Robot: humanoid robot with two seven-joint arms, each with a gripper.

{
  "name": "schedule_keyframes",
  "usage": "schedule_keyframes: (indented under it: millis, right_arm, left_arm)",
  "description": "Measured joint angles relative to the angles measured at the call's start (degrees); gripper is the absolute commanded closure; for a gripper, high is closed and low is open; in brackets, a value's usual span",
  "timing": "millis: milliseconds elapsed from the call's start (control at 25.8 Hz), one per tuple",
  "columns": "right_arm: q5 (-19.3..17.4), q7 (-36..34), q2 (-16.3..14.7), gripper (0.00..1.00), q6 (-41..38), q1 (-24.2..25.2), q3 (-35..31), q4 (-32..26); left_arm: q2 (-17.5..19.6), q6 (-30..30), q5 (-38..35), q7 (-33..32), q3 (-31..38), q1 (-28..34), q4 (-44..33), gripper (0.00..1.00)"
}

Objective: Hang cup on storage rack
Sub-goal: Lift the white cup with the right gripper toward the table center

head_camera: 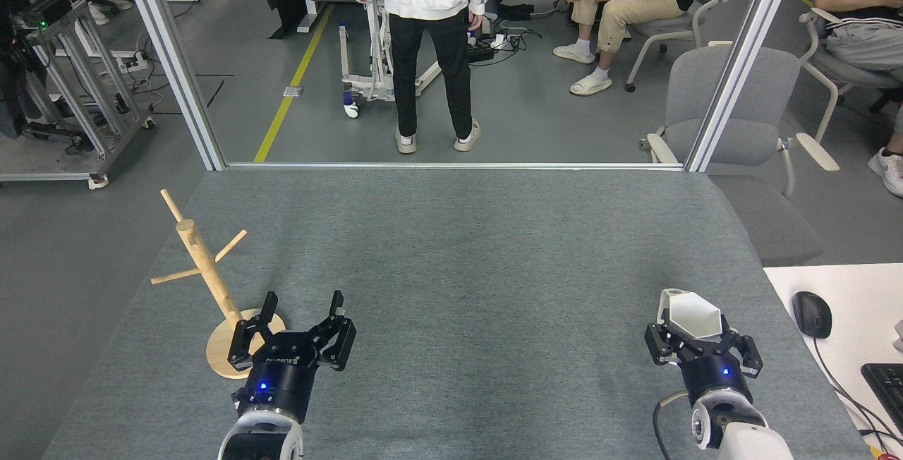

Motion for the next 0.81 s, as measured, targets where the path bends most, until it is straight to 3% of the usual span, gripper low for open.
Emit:
schedule_keyframes:
  millis: [155,465,697,813]
  right_arm:
    - [0.2,-0.6,0.0,0.6,-1.1,0.0,0.1,0.1]
    - [-1.4,-3.6,0.0,0.59,-4.7,-0.1,-0.5,-2.5]
    - [-14.3,-4.1,0.5,0.56,-15.1,0.8,-1.6,-11.5]
    - [-18.2,-4.1,0.5,0.57,-22.5,2.3,-2.3,-15.3]
  left_arm:
    - [0.0,-0.2,0.0,0.0,0.0,0.0,0.0,0.01]
    - [0.6,-0.5,0.0,0.0,0.0,0.1,0.3,0.01]
    - [0.7,-0.5,0.0,0.0,-0.1,0.2,0.1,0.01]
    - [0.7,-0.5,0.0,0.0,-0.1,0.3,-0.1,0.01]
